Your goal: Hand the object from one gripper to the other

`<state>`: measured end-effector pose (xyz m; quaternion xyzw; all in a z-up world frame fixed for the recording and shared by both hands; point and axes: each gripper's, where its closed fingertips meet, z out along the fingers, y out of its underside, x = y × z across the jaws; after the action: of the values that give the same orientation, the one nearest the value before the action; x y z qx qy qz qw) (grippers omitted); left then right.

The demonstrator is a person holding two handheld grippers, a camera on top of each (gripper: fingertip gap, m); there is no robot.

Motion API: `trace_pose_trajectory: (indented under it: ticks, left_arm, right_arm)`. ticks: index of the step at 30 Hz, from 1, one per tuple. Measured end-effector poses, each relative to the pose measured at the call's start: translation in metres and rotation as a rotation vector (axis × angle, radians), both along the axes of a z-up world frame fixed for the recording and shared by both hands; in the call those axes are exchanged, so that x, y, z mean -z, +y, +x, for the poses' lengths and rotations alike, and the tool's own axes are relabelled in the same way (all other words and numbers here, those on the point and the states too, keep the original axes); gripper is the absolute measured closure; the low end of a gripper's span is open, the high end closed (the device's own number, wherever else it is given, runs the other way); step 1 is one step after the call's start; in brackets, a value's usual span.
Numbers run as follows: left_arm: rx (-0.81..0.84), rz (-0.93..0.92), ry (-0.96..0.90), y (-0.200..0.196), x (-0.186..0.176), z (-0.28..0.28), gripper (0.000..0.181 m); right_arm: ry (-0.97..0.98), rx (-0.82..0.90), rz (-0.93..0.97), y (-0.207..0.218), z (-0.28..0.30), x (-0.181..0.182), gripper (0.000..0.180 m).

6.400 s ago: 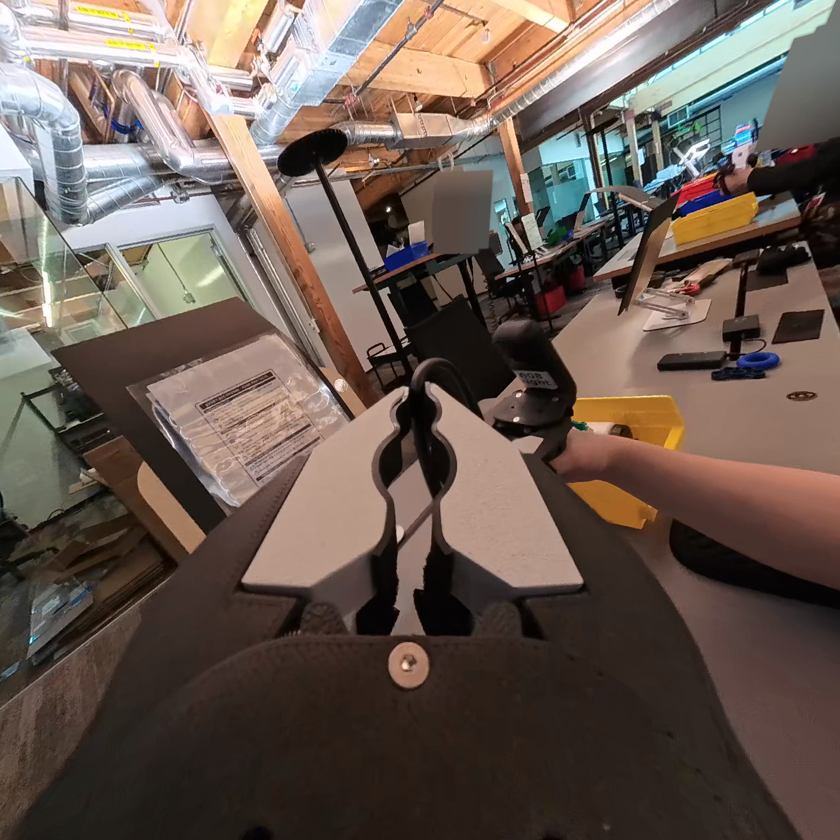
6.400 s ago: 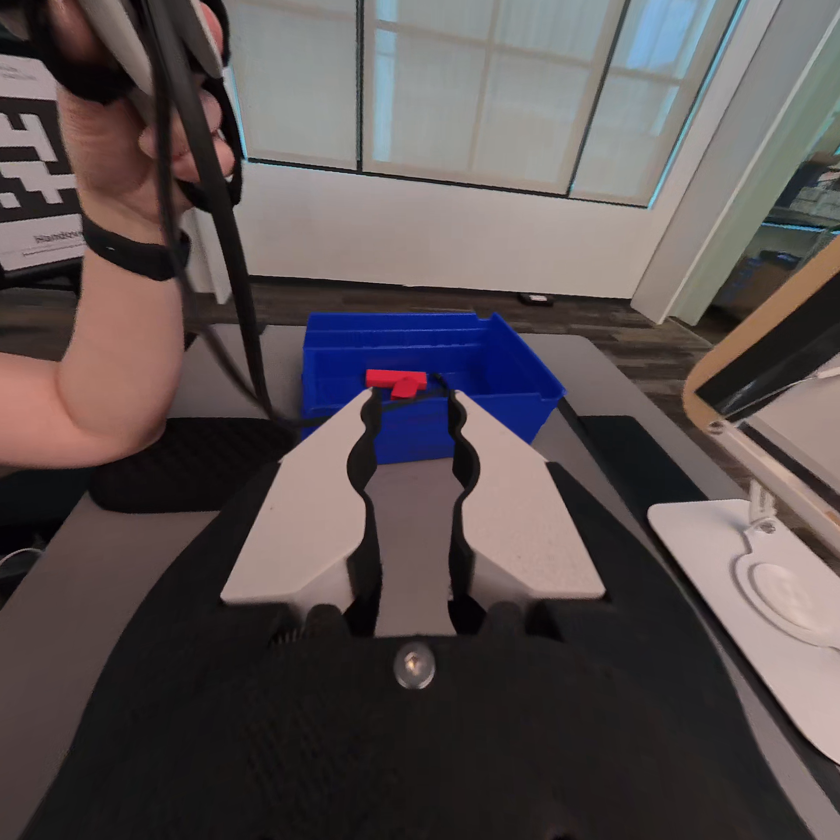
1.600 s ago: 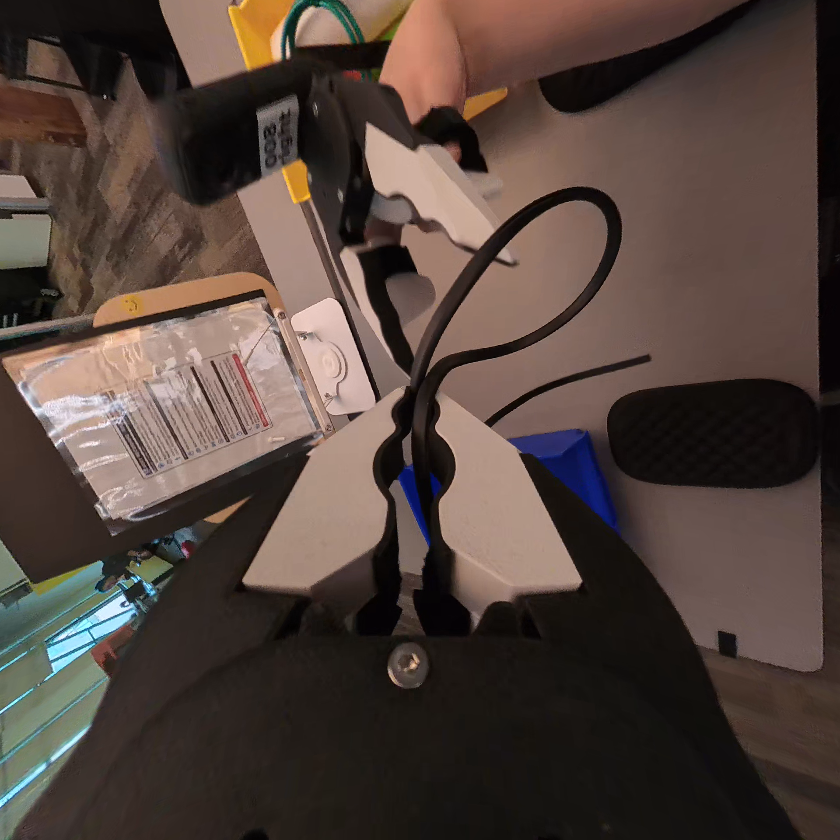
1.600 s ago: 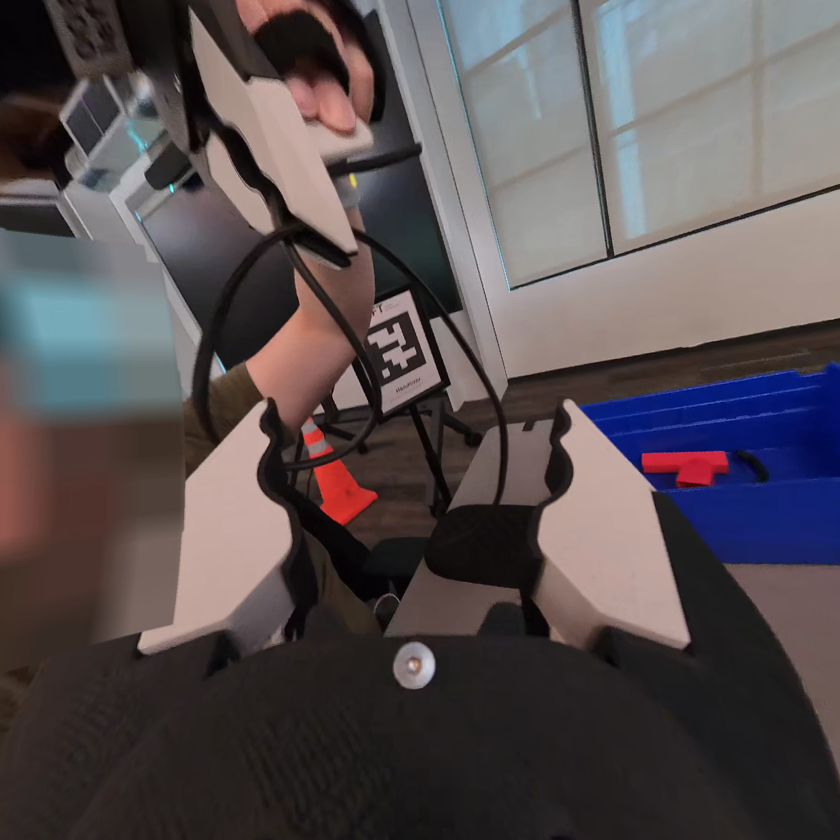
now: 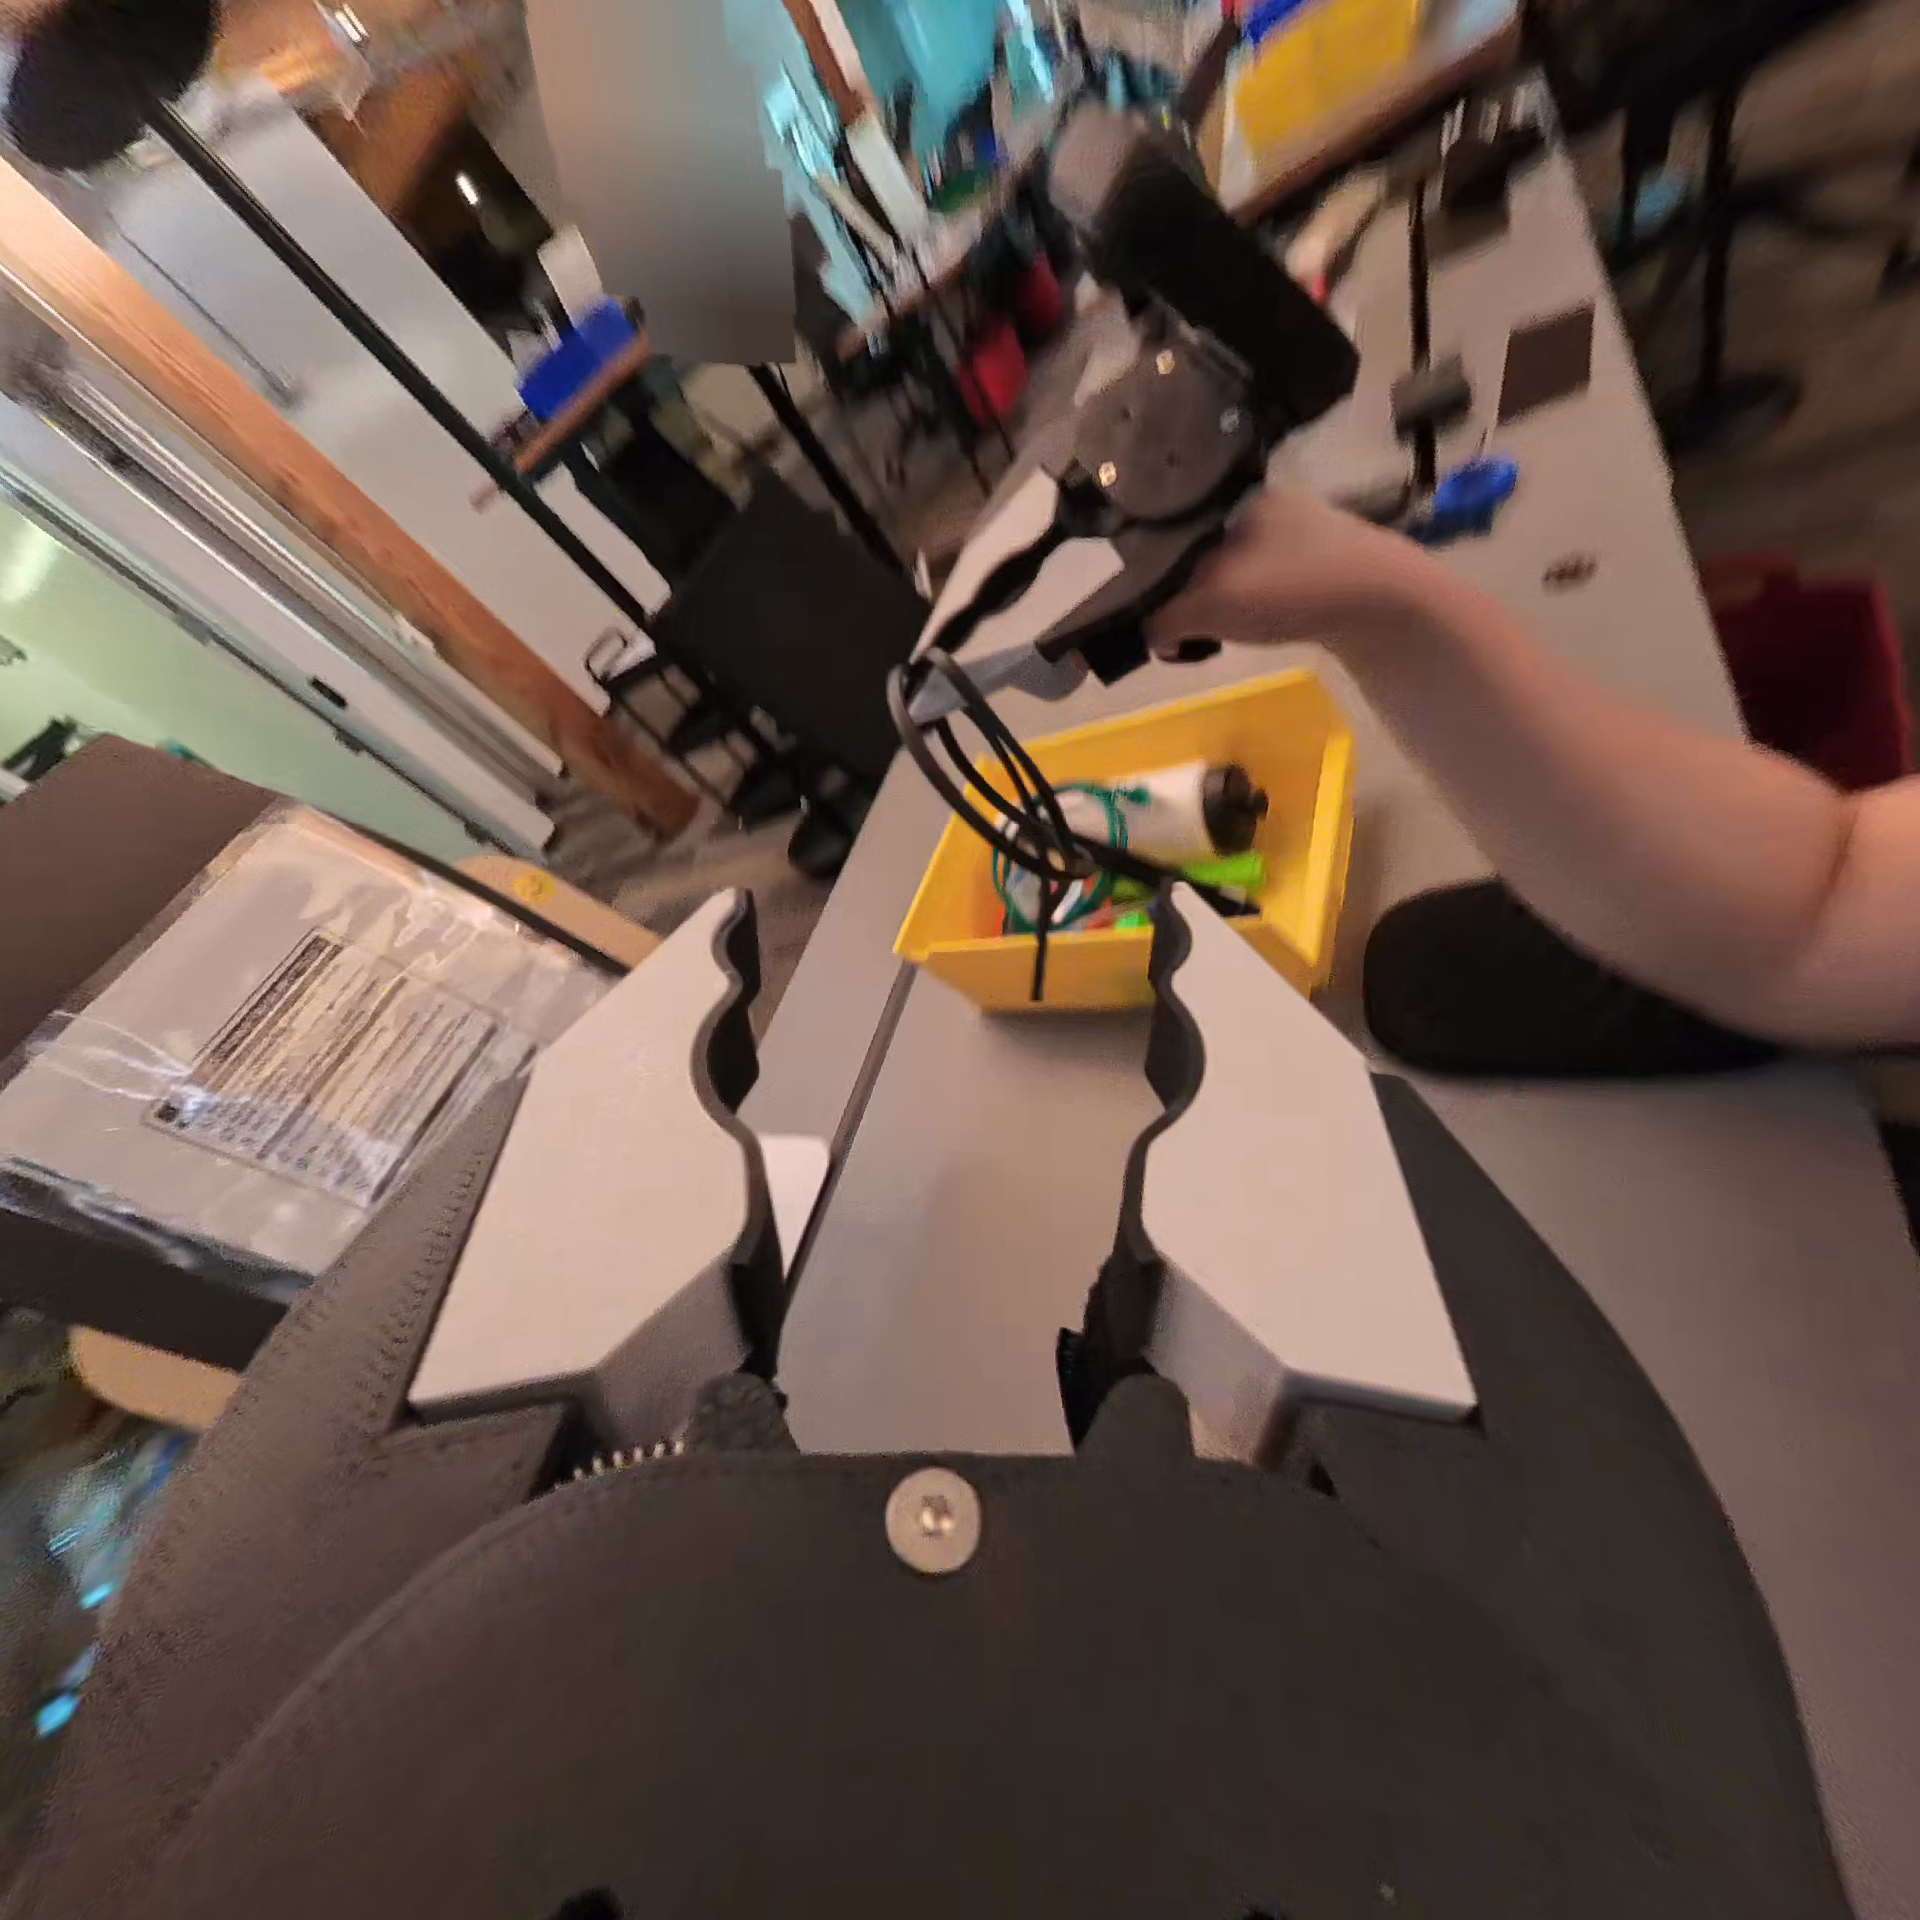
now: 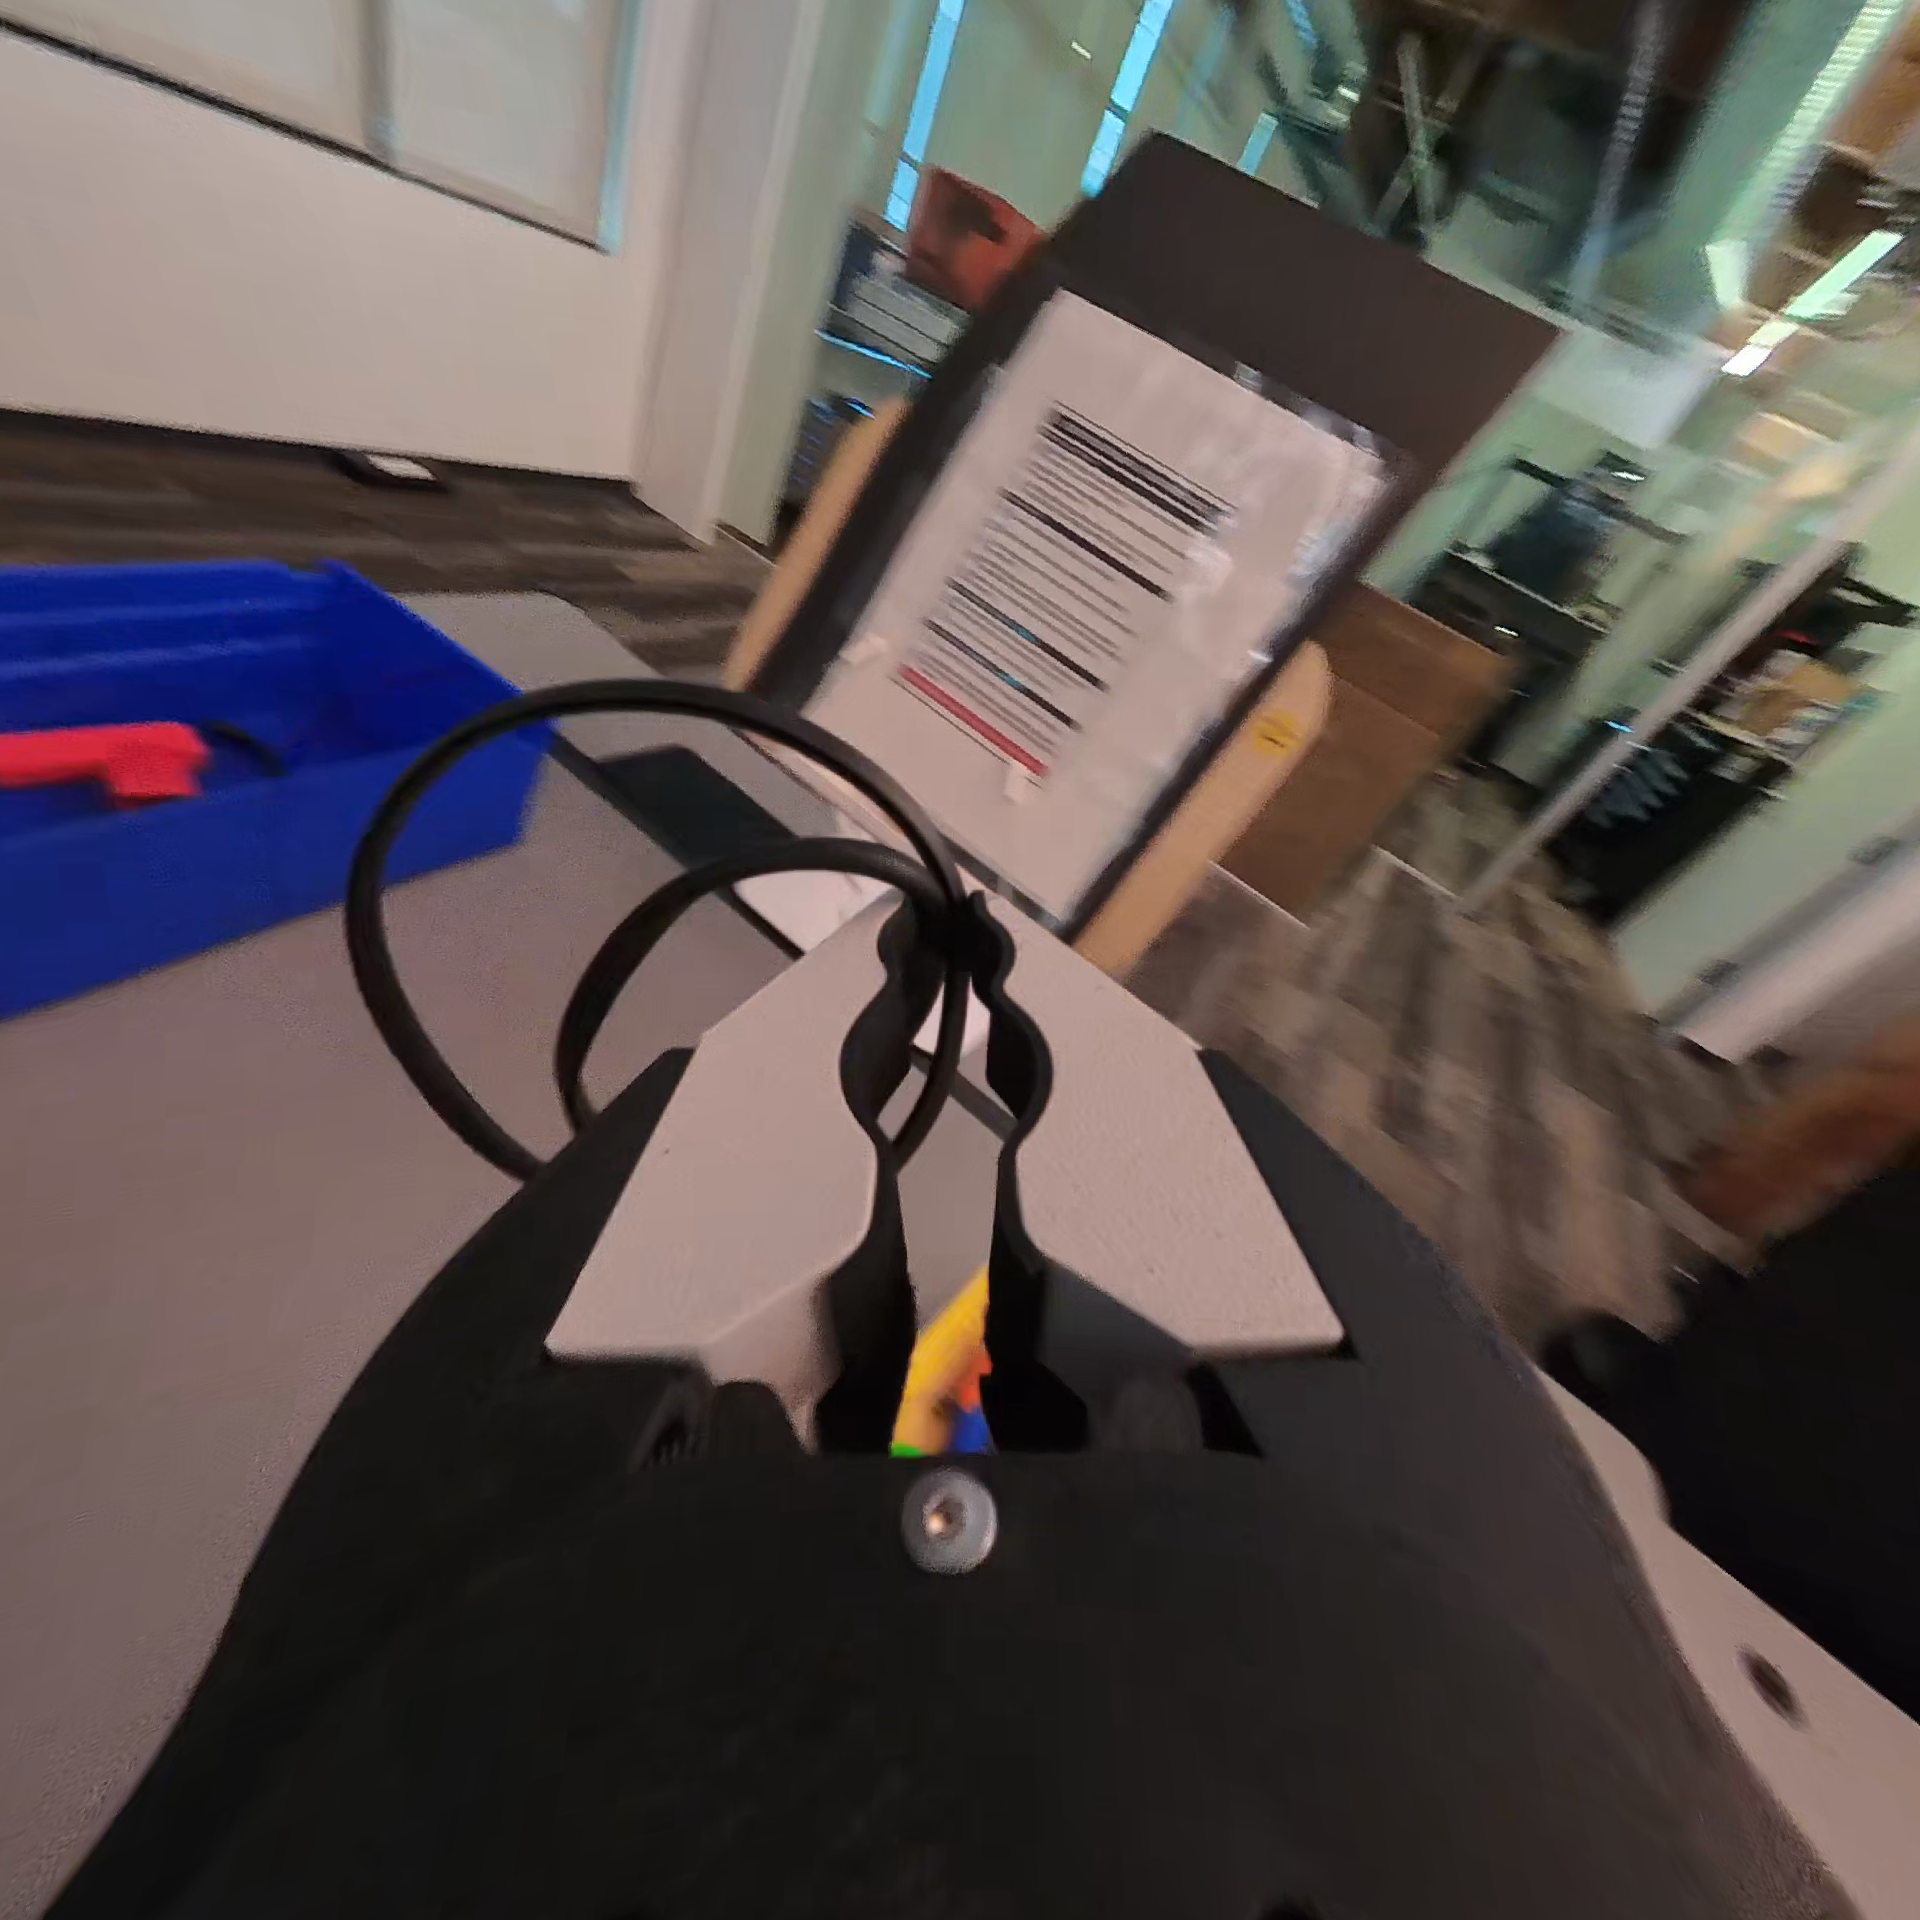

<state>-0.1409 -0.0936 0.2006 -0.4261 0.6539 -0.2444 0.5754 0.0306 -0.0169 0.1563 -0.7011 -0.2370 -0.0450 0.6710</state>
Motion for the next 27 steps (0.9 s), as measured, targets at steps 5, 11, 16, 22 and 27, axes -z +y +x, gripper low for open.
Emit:
trace_pose_trajectory:
  ticks: [5,11,16,22,27]
  left_arm:
    - [0.062,-0.149,-0.225,-0.012,-0.005,-0.012,0.115]
    - [0.044,-0.19,-0.213,-0.009,0.013,-0.026,0.117]
    - [-0.1,-0.193,-0.148,0.017,0.029,-0.047,0.118]
    - [-0.308,-0.202,-0.095,0.058,0.045,-0.09,0.12]
    - [-0.618,-0.34,0.032,0.124,0.09,-0.148,0.124]
  right_arm:
    - [-0.029,0.184,-0.029,-0.023,0.059,0.006,0.174]
    - [-0.033,0.354,-0.197,-0.029,0.116,0.045,0.174]
    - [-0.042,0.481,-0.436,-0.017,0.158,0.108,0.173]
    - [0.041,0.537,-0.711,-0.001,0.186,0.193,0.171]
    - [0.081,0.553,-0.887,-0.005,0.194,0.243,0.164]
